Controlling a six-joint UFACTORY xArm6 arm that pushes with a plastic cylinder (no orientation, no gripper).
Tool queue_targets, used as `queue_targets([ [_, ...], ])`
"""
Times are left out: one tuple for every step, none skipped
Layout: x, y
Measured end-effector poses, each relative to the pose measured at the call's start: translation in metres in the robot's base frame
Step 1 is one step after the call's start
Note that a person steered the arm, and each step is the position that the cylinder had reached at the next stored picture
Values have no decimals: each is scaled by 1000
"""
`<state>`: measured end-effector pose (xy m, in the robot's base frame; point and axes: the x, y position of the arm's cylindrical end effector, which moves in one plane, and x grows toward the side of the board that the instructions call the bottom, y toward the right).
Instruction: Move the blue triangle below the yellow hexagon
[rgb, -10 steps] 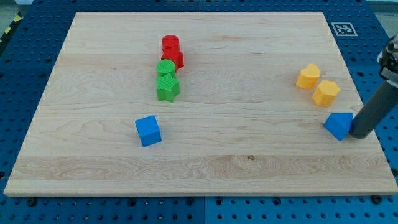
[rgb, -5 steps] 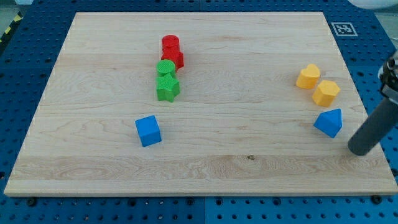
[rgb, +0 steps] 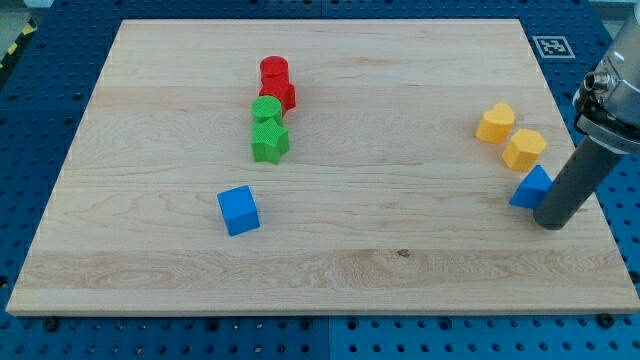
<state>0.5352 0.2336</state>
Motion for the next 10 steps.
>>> queue_targets([
  [0,2],
  [0,3],
  [0,3],
  [0,3],
  [-1,3],
  [-3,-4],
  [-6,-10],
  [-11,-19],
  [-30,-19],
  [-32,-19],
])
